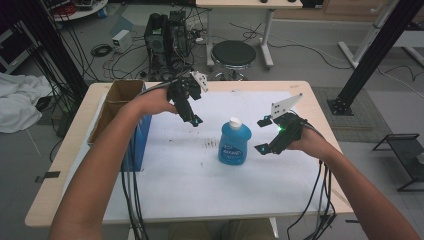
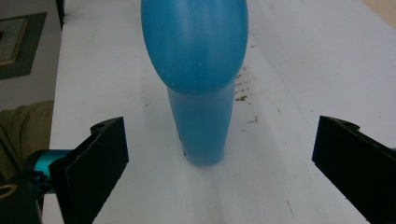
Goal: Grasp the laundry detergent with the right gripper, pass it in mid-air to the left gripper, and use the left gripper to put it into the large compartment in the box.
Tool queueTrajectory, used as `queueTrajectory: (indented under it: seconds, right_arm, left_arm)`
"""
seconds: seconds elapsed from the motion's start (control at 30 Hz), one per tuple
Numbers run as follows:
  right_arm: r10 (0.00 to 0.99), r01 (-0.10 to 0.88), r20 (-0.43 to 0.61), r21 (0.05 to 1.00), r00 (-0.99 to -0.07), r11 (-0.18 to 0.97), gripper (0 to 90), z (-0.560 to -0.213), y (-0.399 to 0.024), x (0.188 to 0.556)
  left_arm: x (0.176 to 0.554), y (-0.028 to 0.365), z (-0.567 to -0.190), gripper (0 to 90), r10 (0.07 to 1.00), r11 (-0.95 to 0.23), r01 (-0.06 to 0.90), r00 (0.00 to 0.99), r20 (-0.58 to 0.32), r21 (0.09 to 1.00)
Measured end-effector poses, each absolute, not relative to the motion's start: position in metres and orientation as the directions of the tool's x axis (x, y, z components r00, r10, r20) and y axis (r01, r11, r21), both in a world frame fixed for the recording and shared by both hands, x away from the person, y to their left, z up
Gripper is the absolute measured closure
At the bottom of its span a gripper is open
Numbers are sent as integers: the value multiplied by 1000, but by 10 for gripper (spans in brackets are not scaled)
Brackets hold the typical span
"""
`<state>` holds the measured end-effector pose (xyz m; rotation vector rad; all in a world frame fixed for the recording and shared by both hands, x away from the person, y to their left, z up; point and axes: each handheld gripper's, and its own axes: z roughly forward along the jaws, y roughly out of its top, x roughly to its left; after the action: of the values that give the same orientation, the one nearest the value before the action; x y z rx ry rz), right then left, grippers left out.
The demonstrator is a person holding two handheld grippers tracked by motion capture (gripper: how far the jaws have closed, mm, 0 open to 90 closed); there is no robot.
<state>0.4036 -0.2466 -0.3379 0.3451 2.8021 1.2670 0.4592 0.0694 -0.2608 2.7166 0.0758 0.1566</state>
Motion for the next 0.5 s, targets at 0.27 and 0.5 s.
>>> queueTrajectory:
  seconds: [0.27,0.5]
  right_arm:
    - [236,195,60,773,-970,604,26,-352,-244,401]
    - [249,211,76,791,-965,575,26,-360,-239,397]
  left_arm:
    - [459,69,-260,66,78,-910,30,992,99,413]
    - [459,70,-260,66,92,-904,41,991,100,425]
